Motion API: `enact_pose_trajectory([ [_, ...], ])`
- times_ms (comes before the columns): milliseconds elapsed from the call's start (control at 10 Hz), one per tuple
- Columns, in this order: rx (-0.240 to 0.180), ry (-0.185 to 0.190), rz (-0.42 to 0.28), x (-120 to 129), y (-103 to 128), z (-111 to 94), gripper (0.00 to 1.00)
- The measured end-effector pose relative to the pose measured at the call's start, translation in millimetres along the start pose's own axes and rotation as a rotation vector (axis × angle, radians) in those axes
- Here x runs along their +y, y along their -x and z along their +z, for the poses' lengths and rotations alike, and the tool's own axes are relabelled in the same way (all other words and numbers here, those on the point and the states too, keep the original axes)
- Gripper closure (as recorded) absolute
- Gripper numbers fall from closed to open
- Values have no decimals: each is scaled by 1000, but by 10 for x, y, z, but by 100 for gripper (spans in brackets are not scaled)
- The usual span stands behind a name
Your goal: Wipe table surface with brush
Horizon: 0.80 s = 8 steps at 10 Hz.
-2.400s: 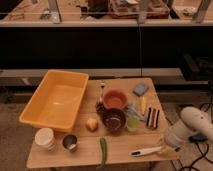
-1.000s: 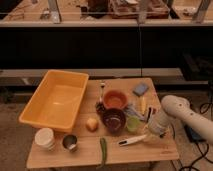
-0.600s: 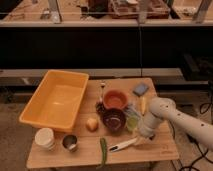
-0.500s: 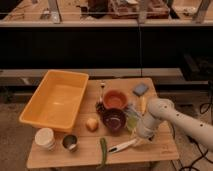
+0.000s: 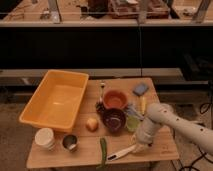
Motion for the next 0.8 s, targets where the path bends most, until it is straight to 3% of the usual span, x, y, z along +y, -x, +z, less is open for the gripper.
enact_pose_trajectory([
  [500, -20, 4, 26, 234, -251, -34, 100],
  [800, -2, -16, 51, 372, -419, -121, 100],
])
